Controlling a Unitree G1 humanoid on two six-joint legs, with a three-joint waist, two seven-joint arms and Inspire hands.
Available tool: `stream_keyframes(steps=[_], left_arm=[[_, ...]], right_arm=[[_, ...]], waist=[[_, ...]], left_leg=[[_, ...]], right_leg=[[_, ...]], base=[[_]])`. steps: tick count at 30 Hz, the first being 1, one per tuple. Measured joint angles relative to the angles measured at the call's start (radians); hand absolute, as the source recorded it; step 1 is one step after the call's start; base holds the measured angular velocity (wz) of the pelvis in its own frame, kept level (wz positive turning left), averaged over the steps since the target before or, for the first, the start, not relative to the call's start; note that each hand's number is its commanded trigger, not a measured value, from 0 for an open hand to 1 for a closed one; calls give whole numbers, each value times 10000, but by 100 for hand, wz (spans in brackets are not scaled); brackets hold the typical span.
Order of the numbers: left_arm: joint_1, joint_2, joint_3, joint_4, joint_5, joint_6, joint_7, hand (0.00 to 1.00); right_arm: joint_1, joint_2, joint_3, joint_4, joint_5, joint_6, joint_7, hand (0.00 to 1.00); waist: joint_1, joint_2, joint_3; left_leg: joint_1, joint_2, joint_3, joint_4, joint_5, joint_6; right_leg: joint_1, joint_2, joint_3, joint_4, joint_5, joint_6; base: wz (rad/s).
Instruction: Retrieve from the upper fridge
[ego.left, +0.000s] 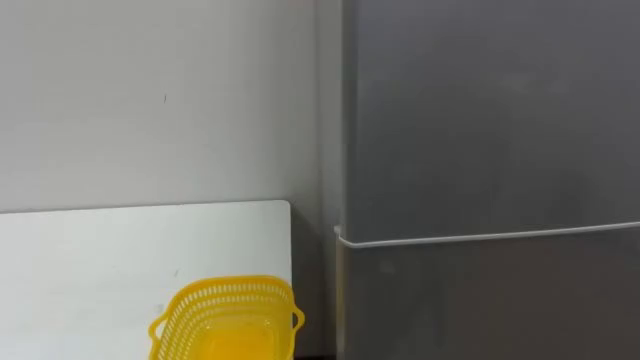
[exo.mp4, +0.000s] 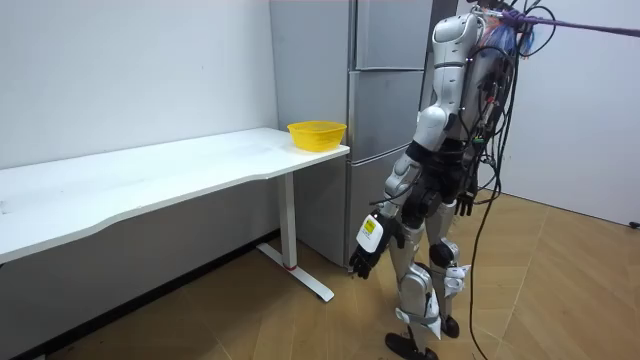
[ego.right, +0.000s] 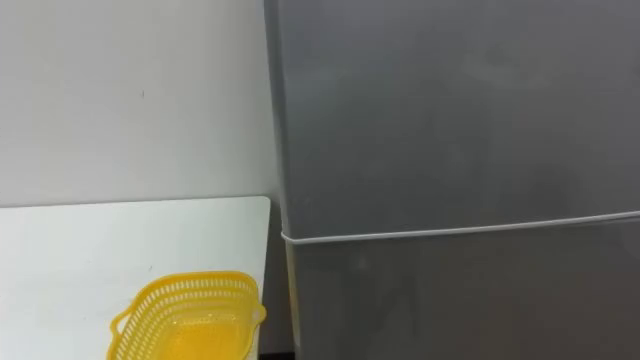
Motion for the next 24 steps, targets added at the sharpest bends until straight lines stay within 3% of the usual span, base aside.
stream_keyframes(steps=[14,20,24], left_arm=[[114,-49,6,50,-432,-10,-82,0],[124,-52,391,123,-2425,-47,262,0],[114,-57,955,111,-4743,-358,894,0]], right_arm=[[-52,-10,-40,8,-483,15,90,0],[-92,1,-146,12,-710,268,225,0],[-101,-8,-180,7,-720,336,291,0]], waist=[[3,-74,-37],[23,-132,-43],[67,-155,-32]], left_leg=[[3,2,-11,-21,-1,-1],[6,0,-31,3,-1,-1],[9,-3,-30,-32,-2,0]], right_leg=[[-18,18,37,-10,-2,-3],[-3,6,21,-11,-2,-3],[-12,-3,-6,-5,-3,-2]], base=[[0],[0],[0]])
